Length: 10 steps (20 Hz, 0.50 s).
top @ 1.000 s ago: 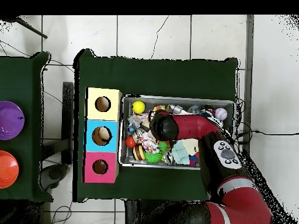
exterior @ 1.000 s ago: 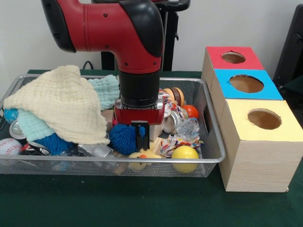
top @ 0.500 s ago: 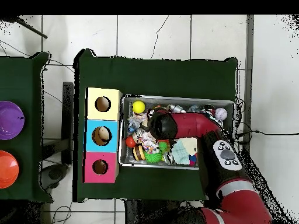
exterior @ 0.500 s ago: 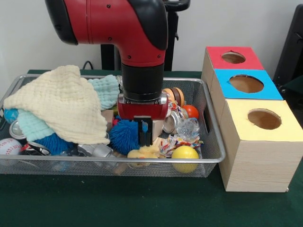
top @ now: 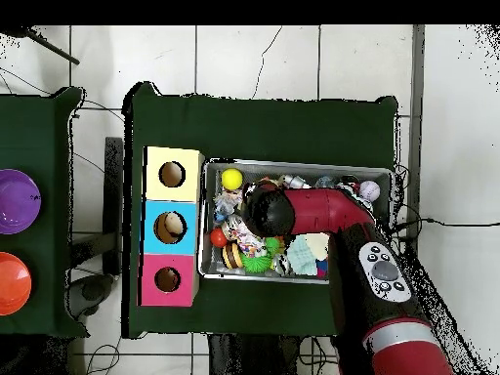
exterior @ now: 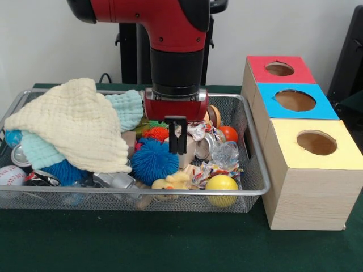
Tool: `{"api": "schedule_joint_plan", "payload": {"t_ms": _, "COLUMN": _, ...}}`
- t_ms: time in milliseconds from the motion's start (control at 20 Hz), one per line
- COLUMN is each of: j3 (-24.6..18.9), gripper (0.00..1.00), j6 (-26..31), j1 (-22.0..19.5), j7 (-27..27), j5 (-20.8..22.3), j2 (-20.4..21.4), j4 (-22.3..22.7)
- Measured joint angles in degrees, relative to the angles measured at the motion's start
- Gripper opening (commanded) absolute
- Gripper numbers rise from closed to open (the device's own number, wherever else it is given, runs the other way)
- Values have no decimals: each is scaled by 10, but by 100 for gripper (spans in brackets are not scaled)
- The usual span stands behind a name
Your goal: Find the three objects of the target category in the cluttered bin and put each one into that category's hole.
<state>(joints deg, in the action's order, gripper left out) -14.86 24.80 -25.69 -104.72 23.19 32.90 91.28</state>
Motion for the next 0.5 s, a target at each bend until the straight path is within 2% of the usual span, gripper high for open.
{"api": "schedule_joint_plan", "payload": {"t_ms": 300, "j3": 0, "gripper": 0, "j6": 13, "j1": 0, "j7": 0, "j5": -6, "j2": 19, "j4": 11}}
{"api": "schedule_joint_plan", "payload": {"t_ms": 350, "j3": 0, "gripper": 100, "j6": 13, "j1": 1, "j7": 0, "j5": -5, "j2": 23, "j4": 13}}
{"api": "schedule_joint_plan", "payload": {"t_ms": 500, "j3": 0, "gripper": 100, "j6": 13, "j1": 1, "j7": 0, "j5": -5, "j2": 23, "j4": 14}}
